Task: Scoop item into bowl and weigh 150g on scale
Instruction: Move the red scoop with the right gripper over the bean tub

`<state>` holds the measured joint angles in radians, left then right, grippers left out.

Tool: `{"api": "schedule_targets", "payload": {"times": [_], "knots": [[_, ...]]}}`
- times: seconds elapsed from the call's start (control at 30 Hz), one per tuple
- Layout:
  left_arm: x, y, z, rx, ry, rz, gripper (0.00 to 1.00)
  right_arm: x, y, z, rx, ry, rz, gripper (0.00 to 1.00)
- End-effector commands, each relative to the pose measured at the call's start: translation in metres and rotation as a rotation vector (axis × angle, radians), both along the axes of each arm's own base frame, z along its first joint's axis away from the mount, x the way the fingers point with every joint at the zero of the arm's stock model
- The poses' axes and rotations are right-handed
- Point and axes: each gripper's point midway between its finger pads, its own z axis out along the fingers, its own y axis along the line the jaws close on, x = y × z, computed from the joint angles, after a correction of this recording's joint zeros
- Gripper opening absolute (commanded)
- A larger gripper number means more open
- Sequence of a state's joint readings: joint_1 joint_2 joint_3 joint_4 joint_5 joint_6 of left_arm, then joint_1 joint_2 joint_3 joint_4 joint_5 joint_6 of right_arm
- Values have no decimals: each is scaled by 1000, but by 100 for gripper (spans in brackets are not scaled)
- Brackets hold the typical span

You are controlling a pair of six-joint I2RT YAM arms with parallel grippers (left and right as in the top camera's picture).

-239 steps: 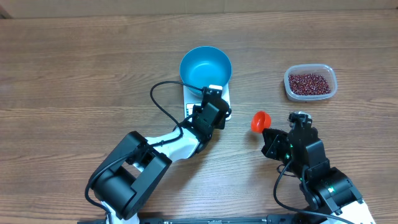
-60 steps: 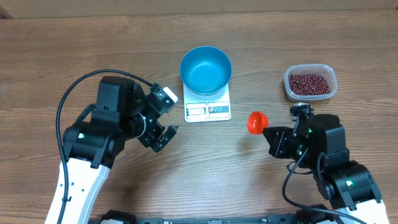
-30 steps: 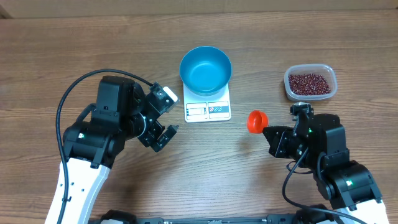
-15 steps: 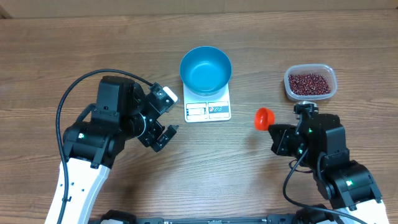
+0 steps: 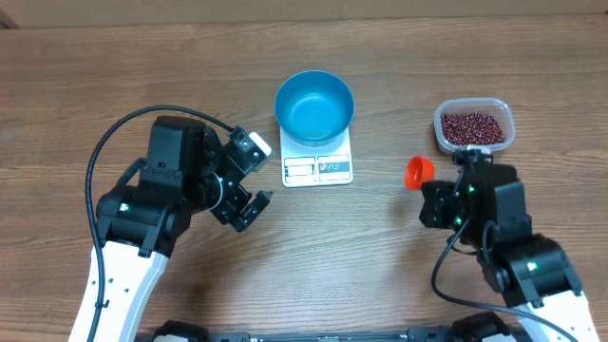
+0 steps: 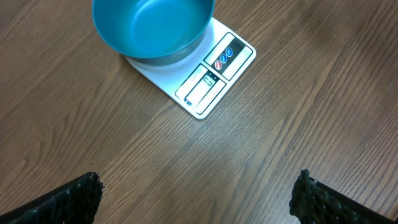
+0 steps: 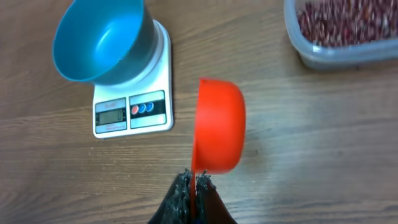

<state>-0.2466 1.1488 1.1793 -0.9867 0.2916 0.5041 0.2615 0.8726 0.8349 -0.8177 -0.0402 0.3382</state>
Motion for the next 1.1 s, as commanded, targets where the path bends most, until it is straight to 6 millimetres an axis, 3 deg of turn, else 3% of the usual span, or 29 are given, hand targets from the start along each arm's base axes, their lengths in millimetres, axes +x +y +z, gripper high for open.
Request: {"api": "schedule_targets", "payload": {"times": [0.0,0.3,0.53,0.73,1.07], "knots": [[5,1,10,-6,-24,18,100,17,-6,36,-66,-75,9,4],[5,1,10,-6,-24,18,100,51,-46,51,-212,127,-113,4],[5,1,10,-6,-24,18,100,88,-70,64,-326,133,-164,4],[5,1,10,-6,-24,18,100,99,-96,31,-490,252,-240,4],[5,1,10,-6,-24,18,100,136,-116,-17,-642,318,-298,4]]}}
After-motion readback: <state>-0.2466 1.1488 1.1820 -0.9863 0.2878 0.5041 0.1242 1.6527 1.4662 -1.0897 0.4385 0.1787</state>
